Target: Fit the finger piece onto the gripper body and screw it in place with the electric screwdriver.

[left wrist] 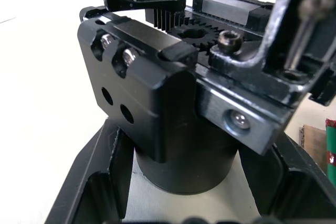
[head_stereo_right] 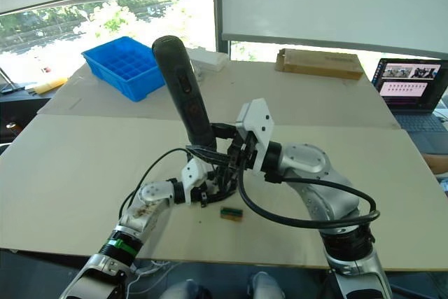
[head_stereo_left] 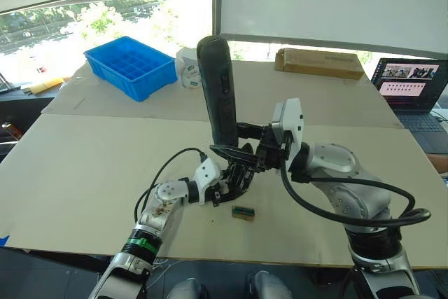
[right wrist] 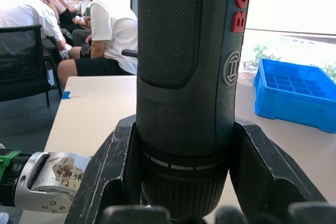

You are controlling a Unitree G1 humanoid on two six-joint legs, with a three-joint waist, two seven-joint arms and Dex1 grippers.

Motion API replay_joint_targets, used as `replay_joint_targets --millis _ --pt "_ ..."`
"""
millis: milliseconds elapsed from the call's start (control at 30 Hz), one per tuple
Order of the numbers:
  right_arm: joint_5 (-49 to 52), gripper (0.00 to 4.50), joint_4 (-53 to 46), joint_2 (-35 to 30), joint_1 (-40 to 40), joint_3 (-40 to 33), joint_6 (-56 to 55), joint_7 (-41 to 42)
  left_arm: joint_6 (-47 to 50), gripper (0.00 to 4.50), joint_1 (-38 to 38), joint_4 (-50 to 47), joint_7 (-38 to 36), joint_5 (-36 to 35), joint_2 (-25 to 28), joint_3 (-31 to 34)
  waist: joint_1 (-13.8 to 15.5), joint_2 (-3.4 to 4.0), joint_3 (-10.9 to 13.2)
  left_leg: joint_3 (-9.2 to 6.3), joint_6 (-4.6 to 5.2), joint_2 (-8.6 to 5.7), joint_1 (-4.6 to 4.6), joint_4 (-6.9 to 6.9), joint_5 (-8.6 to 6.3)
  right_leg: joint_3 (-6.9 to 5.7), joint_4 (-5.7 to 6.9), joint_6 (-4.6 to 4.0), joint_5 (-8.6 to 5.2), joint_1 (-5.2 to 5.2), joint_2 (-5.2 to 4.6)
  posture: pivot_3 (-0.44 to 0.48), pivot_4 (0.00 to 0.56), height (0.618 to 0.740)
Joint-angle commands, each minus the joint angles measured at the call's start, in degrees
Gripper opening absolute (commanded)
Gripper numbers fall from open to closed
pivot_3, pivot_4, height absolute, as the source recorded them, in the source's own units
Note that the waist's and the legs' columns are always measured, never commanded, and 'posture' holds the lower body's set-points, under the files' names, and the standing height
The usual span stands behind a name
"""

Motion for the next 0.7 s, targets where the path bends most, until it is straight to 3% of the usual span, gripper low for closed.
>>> replay_joint_targets --millis 33,700 --pt "0.04 1.91 -2.05 0.35 -0.43 -0.87 -2.38 -0.12 1.33 2.45 1.49 0.48 -0.26 0.56 0.32 -1.12 -0.02 0.0 0.0 0.0 0.0 0.0 0.0 0.0 0.0 0.0 0.0 0.0 0.0 0.0 0.0 0.0 0.15 0.74" --pt "-0.62 1.91 -1.63 1.89 0.68 -0.68 -3.22 -1.0 1.46 2.45 1.65 0.49 -0.18 0.5 0.3 -1.18 -0.11 0.0 0.0 0.0 0.0 0.0 0.0 0.0 0.0 0.0 0.0 0.0 0.0 0.0 0.0 0.0 0.15 0.74"
